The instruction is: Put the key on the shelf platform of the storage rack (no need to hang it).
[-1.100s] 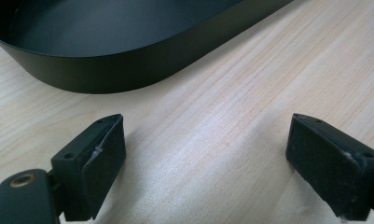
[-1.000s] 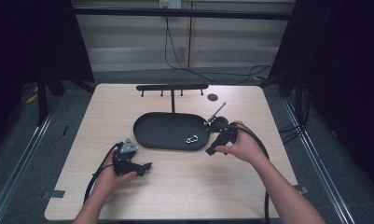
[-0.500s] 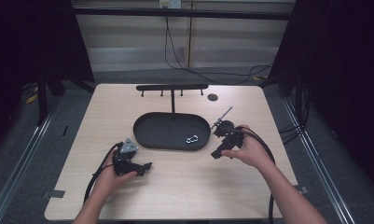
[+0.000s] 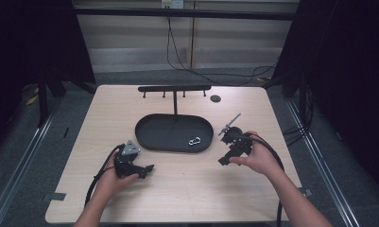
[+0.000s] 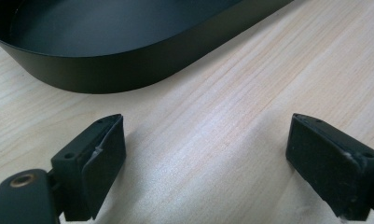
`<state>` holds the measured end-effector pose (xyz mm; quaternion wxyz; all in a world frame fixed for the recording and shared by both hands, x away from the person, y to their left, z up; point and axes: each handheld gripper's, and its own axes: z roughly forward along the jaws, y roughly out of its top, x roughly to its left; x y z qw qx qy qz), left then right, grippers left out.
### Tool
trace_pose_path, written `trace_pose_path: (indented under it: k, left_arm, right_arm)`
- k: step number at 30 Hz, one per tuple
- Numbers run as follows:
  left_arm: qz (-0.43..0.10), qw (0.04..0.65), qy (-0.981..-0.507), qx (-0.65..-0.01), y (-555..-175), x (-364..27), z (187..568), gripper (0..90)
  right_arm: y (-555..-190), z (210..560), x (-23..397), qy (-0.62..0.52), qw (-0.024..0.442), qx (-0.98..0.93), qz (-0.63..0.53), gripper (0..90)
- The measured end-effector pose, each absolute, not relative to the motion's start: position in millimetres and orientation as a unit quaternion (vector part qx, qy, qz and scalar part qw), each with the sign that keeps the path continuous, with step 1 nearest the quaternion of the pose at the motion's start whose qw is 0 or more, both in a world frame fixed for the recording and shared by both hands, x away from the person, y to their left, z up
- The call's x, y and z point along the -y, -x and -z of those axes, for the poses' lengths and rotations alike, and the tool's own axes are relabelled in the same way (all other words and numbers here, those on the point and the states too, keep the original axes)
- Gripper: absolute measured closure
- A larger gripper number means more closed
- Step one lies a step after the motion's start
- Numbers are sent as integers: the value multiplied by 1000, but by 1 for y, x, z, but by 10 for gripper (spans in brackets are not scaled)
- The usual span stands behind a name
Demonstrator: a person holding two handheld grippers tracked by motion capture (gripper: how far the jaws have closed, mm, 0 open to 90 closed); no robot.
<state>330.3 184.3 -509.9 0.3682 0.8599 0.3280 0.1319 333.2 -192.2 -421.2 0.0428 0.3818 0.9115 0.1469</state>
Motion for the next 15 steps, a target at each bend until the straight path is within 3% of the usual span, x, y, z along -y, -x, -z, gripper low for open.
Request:
trace_pose_path:
  k: [15]
  left_arm:
    - [-132,368,-860,-328,-330,-184,510,117]
  right_arm:
    - [-319,427,210,-383,37,-911,-148,267]
